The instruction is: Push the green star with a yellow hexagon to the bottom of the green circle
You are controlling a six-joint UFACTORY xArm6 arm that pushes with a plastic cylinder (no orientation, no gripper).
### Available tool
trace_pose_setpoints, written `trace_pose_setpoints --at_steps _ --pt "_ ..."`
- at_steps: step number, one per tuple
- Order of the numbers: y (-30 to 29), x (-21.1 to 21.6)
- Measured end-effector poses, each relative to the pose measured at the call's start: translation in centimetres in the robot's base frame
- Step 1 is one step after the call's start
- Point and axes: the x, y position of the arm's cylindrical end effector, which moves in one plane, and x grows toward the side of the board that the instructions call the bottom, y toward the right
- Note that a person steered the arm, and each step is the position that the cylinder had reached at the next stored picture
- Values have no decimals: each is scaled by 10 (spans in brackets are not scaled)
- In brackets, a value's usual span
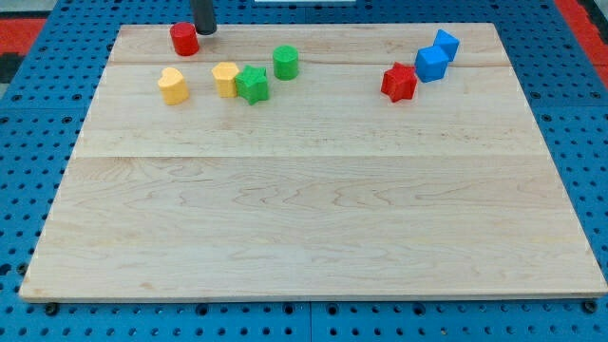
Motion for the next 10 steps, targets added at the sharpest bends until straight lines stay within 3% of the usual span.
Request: trace_pose_setpoints --at_steps 1,3,4,7,8,10 --pt "33 7" --pt "-33 19" --pt "4 20" --pt "39 110" --pt "85 98" --pt "52 68"
